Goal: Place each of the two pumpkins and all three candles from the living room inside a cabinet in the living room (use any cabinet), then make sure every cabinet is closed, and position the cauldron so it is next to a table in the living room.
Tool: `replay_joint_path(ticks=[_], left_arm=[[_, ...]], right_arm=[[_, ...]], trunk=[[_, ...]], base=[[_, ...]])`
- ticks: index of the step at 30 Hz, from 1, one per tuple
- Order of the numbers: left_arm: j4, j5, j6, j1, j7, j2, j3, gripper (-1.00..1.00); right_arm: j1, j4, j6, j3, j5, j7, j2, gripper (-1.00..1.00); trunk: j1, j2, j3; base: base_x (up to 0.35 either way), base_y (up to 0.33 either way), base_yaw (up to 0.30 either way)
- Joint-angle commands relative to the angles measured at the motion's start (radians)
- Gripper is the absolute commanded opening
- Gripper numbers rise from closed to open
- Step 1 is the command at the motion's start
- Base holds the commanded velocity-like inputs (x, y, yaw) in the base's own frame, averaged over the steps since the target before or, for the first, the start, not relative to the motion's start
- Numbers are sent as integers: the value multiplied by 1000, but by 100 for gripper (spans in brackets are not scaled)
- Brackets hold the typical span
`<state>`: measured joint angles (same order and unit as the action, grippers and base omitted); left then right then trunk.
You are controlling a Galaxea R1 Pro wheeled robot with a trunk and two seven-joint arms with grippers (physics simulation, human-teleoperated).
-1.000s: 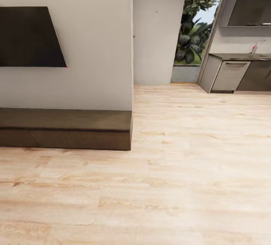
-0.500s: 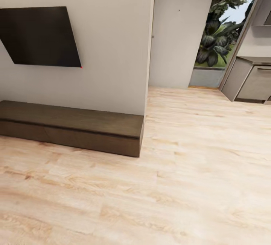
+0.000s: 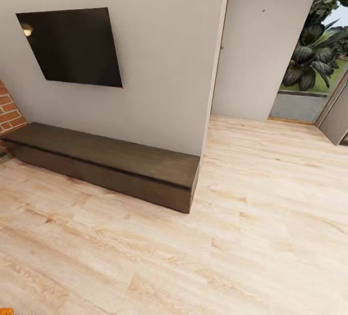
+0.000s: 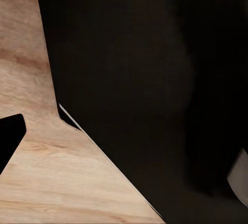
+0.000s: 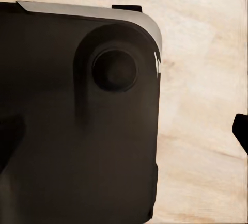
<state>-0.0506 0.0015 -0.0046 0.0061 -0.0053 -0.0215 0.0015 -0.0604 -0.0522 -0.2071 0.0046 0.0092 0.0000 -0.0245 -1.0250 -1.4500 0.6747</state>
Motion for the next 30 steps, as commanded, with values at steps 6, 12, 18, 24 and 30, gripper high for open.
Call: replay_joint_path(ticks=[6,12,18,24,30], left_arm=[[0,0,0,0,0,0,0,100],[0,0,0,0,0,0,0,100],[0,0,0,0,0,0,0,100],[0,1,0,0,1,0,1,100],[0,1,0,0,1,0,1,100]], right_arm=[[1,0,0,0,0,0,0,100],[-1,0,0,0,0,0,0,100],[0,0,0,0,0,0,0,100],[0,0,0,0,0,0,0,100],[0,0,0,0,0,0,0,100]], trunk=[[0,0,0],[0,0,0],[0,0,0],[0,0,0],[0,0,0]], base=[[276,-200,288],[221,-200,288],[197,-199,288],[162,-170,288],[90,-110,288]])
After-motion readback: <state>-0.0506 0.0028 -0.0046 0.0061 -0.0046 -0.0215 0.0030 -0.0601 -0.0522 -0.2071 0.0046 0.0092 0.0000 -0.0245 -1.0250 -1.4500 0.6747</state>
